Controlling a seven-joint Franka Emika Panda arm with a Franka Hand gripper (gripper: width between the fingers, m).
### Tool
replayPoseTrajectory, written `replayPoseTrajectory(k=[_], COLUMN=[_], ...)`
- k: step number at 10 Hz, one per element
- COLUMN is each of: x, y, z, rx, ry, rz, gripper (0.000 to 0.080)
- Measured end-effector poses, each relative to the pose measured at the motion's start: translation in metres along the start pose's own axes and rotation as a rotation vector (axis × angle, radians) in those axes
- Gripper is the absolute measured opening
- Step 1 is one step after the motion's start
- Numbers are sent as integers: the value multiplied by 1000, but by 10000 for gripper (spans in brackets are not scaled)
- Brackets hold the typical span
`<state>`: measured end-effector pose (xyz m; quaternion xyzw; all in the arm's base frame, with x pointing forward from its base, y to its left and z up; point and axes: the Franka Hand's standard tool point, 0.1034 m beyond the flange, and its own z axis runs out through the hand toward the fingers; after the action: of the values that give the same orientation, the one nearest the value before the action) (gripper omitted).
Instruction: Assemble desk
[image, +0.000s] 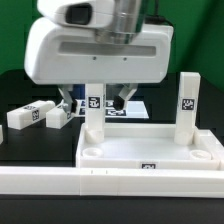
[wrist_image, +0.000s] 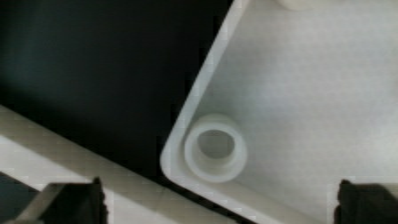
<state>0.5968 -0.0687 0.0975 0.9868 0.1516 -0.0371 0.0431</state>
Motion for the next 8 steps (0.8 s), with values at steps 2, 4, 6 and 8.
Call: replayPoseTrajectory(k=[2, 4, 6, 8], x=[-18, -15, -30, -63], y=[16, 12, 27, 66], z=[6, 6, 6, 12], rx=[8, 7, 71, 172], ry=[-7, -6, -32, -37], rz=[143, 170, 267, 402], gripper=[648, 648, 648, 648])
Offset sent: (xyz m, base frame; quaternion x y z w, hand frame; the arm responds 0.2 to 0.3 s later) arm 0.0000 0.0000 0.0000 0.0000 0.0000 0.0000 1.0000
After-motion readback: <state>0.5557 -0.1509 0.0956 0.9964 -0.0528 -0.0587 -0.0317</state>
